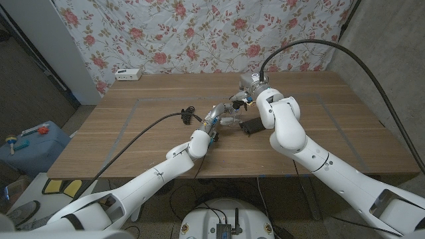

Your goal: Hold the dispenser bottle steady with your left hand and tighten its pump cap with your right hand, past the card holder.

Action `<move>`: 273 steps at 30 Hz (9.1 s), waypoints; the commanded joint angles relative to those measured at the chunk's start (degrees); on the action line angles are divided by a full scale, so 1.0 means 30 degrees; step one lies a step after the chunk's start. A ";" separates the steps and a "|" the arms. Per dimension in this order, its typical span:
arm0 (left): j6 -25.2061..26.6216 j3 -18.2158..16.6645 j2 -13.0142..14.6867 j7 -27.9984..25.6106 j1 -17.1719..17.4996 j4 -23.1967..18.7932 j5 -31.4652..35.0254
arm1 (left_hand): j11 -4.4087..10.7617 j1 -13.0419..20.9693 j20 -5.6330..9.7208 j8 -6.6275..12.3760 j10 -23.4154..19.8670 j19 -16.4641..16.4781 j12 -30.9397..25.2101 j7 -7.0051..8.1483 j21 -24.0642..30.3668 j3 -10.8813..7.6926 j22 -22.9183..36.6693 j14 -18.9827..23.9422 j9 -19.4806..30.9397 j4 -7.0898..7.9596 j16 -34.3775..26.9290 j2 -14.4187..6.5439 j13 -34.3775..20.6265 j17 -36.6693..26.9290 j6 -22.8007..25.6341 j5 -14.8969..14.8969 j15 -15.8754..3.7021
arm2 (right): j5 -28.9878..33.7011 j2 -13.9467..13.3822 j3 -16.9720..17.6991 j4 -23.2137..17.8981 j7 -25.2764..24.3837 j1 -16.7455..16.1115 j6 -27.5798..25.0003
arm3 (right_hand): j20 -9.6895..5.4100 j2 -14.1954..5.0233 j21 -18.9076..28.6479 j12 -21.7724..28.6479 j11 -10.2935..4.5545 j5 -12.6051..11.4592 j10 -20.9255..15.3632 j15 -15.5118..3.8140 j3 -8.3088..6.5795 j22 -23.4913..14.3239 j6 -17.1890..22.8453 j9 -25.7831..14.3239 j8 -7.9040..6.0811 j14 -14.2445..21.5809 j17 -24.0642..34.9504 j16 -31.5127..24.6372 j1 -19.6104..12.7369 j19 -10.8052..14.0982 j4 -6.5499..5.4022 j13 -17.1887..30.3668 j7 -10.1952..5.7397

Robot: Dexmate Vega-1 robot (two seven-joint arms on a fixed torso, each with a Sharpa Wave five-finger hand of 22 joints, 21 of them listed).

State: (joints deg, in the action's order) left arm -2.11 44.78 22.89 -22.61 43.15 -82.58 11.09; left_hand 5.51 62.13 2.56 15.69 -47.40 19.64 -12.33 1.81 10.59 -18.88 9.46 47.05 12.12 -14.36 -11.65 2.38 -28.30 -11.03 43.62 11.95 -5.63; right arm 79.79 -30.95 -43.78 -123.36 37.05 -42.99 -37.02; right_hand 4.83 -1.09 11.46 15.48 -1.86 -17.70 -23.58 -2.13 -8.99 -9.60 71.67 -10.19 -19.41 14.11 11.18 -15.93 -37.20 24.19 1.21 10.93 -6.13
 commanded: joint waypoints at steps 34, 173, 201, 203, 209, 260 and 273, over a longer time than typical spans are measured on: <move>0.0042 -0.0050 -0.0095 -0.0143 0.0039 0.0048 -0.0045 | 0.0021 -0.0972 0.1151 0.0117 -0.0150 -0.0097 -0.0131 0.0148 0.0052 -0.1765 0.0043 -0.0073 0.0098 0.1683 -0.0120 -0.2945 -0.0156 -0.0081 0.3058 0.0097 -0.1027 | 0.1924 0.1622 0.0604 0.1336 -0.0420 -0.0386 0.0788 | -0.0244 -0.0825 -0.0048 -0.0537 -0.0223 0.0523 -0.2538 -0.0929 -0.0256 -0.0058 0.3314 -0.0134 -0.0949 0.2285 0.0020 0.0416 -0.0012 0.0958 0.0179 -0.0002 -0.0206; -0.0111 0.0120 -0.0475 -0.0070 -0.0612 0.0899 -0.0250 | 0.0198 -0.1576 0.1023 0.0094 -0.0207 -0.0115 -0.0044 0.0499 0.0056 -0.1922 0.0045 0.0004 0.0109 0.1883 -0.0021 -0.2964 -0.0190 0.0080 0.3142 0.0142 -0.0998 | 0.1958 0.1742 0.1808 0.0166 0.3244 -0.1244 0.0447 | 0.0860 0.0246 -0.0063 -0.0689 0.0800 -0.0253 0.1151 0.0627 0.1406 -0.0071 -0.4484 -0.0414 -0.0620 -0.0282 0.0328 0.0733 0.1458 -0.1539 0.1087 0.0262 -0.0504; -0.0315 0.0104 -0.0476 0.0090 -0.0764 0.1134 -0.0369 | 0.0344 -0.2101 0.1074 0.0207 -0.0368 -0.0043 0.0039 0.0793 0.0074 -0.1912 0.0047 0.0129 0.0096 0.2073 0.0056 -0.2828 0.0014 0.0187 0.3488 0.0120 -0.1036 | 0.2399 0.2311 0.1619 0.0730 0.1701 -0.1436 -0.0287 | 0.0256 -0.0106 0.0040 -0.0259 -0.0036 0.0010 -0.2317 -0.0342 0.1697 -0.0088 0.0941 -0.0095 -0.1901 0.2135 0.0331 0.0250 0.2516 -0.0131 0.0641 0.0189 -0.0177; -0.0316 0.0113 -0.0470 0.0118 -0.0748 0.1129 -0.0384 | 0.0345 -0.2125 0.1080 0.0206 -0.0383 -0.0054 0.0043 0.0833 0.0068 -0.1929 0.0047 0.0119 0.0094 0.2076 0.0068 -0.2837 0.0028 0.0190 0.3492 0.0121 -0.1039 | 0.2434 0.2468 0.1607 0.0820 0.1630 -0.1453 -0.0468 | 0.0256 -0.0180 0.0028 -0.0249 -0.0065 0.0044 -0.2559 -0.0415 0.1748 -0.0090 0.1422 -0.0079 -0.2005 0.2345 0.0332 0.0209 0.2706 -0.0074 0.0528 0.0182 -0.0051; -0.0214 0.0114 -0.0465 0.0151 -0.0680 0.1061 -0.0428 | 0.0366 -0.2221 0.1081 0.0220 -0.0408 -0.0043 0.0057 0.0828 0.0070 -0.1943 0.0047 0.0171 0.0089 0.2103 0.0062 -0.2833 0.0068 0.0193 0.3545 0.0119 -0.1024 | 0.2724 0.2847 0.1438 0.1179 0.1547 -0.1420 -0.0873 | 0.0015 -0.0616 0.0042 -0.0176 -0.0160 0.0167 -0.3422 -0.0539 0.1783 -0.0097 0.2666 -0.0039 -0.2299 0.3039 0.0321 0.0074 0.3171 0.0211 0.0190 0.0157 0.0271; -0.0209 0.0154 -0.0580 0.0250 -0.0860 0.1299 -0.0572 | 0.0337 -0.2490 0.1098 0.0215 -0.0561 -0.0022 0.0142 0.0830 0.0066 -0.2146 0.0050 0.0197 0.0059 0.2003 0.0108 -0.2768 0.0369 0.0187 0.3612 0.0119 -0.0996 | 0.6226 0.5815 0.1064 0.3128 0.2529 -0.1403 -0.2006 | -0.0684 -0.3080 -0.0046 -0.0332 -0.0343 0.1073 -0.6361 -0.1437 -0.0011 -0.0088 0.3456 -0.0138 -0.4729 0.5533 -0.0097 0.0255 0.1827 0.0804 0.0484 -0.0005 0.0304; -0.0294 0.0182 -0.0677 0.0213 -0.1025 0.1523 -0.0554 | 0.0282 -0.2452 0.1079 0.0190 -0.0566 -0.0027 0.0127 0.0653 0.0062 -0.2191 0.0050 0.0200 0.0053 0.1943 0.0071 -0.2811 0.0369 0.0139 0.3561 0.0122 -0.0942 | 0.5920 0.6467 0.1180 0.3340 0.1533 -0.1599 -0.2598 | -0.0837 -0.3347 -0.0113 -0.0764 -0.0207 0.1956 -0.6640 -0.1521 -0.1650 -0.0081 0.3528 -0.0526 -0.6817 0.5815 0.0086 0.0459 0.0138 0.0782 0.1437 -0.0061 0.0656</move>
State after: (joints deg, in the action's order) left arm -2.83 45.24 21.10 -21.88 40.44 -78.51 9.46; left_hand 5.74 62.13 2.26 16.14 -48.25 19.33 -11.64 1.82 10.59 -19.04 9.46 47.50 12.11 -14.52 -11.26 2.38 -27.09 -10.55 43.63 11.95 -5.63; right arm 98.14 -13.24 -40.61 -113.94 43.67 -47.33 -43.64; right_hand 2.79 -10.83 11.24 13.65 -2.35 -12.19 -43.11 -2.86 -12.98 -9.75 82.39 -11.63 -39.09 31.11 11.08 -14.80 -35.53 26.61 5.30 10.65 -4.58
